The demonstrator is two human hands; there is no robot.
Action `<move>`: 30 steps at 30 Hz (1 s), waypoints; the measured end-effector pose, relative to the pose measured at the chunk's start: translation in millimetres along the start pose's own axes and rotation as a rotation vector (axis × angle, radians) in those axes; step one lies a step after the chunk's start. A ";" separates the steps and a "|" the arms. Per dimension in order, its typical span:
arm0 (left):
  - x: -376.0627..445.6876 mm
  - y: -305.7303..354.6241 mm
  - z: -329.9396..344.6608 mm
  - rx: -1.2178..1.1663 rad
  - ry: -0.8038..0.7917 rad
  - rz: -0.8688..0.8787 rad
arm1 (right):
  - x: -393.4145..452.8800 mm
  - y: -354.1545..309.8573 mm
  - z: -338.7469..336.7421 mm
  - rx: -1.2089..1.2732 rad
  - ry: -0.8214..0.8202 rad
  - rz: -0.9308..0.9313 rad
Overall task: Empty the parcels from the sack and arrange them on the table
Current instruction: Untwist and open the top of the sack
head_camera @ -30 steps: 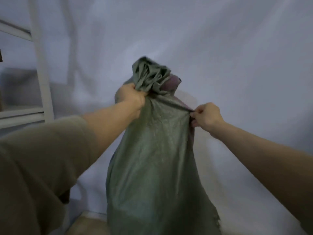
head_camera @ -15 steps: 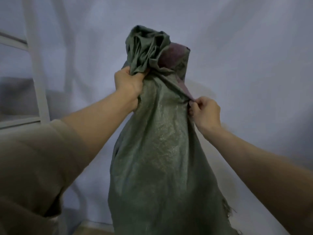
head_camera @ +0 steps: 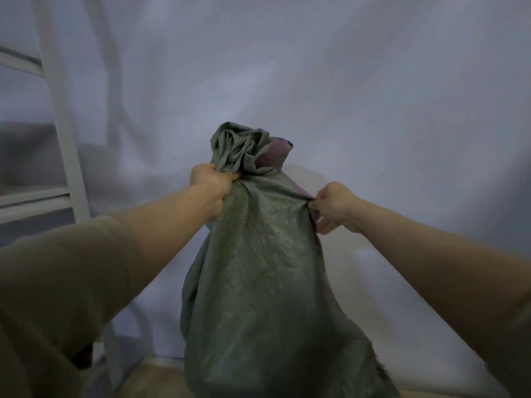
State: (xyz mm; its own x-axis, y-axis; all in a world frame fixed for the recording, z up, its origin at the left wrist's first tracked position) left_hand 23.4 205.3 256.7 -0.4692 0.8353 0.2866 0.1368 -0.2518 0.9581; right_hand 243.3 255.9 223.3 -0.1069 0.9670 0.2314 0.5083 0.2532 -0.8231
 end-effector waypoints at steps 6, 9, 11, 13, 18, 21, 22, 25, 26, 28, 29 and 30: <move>14.1 79.0 6.9 -0.278 0.037 0.217 | 19.0 -50.9 -20.9 0.363 0.432 -0.268; 5.4 34.7 5.3 -0.165 0.040 0.147 | 14.8 -24.0 -13.5 0.268 0.273 -0.144; -1.2 1.9 3.9 -0.101 0.039 -0.002 | 12.0 -10.0 -6.8 0.169 0.149 -0.039; -0.1 11.3 2.6 -0.140 0.087 -0.028 | 13.4 -16.2 -6.6 0.233 0.185 -0.088; 2.7 71.3 1.6 -0.264 0.024 0.275 | 6.5 -37.0 -17.4 0.170 0.502 -0.433; -5.6 2.5 -2.6 -0.079 0.106 0.084 | 6.8 -11.0 -7.5 -0.154 0.135 -0.196; -9.3 -20.8 -3.4 -0.076 0.064 -0.056 | 4.2 -2.3 -5.4 -0.221 0.006 -0.096; -17.6 -32.3 -6.4 -0.111 -0.008 -0.161 | 4.0 -2.5 -13.7 -0.188 0.004 -0.072; -16.4 -22.5 -7.6 -0.120 -0.011 -0.125 | 3.4 -5.2 -16.3 -0.136 0.028 -0.087; -18.9 -5.7 -9.3 -0.135 -0.005 -0.074 | 2.1 -7.0 -17.4 -0.048 0.047 -0.133; -21.3 -1.1 -10.2 -0.132 -0.002 -0.070 | 2.4 -5.5 -16.9 -0.042 0.054 -0.165; -22.6 -0.1 -11.2 -0.123 -0.004 -0.066 | 2.0 -3.0 -16.1 -0.070 0.071 -0.213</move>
State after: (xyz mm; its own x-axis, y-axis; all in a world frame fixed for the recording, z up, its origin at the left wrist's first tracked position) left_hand 24.2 181.0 250.1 -0.4699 0.8541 0.2230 -0.0021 -0.2537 0.9673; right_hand 255.3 256.6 234.6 -0.1588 0.8868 0.4340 0.5389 0.4462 -0.7145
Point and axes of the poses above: each hand's wrist, its own x-axis towards the middle knuckle, its own z-axis out of the palm, y = z × x, the point moved 3 cm from there along x, towards the middle knuckle, and after that the axes turned 5 degrees about x, right-handed, at the moved point
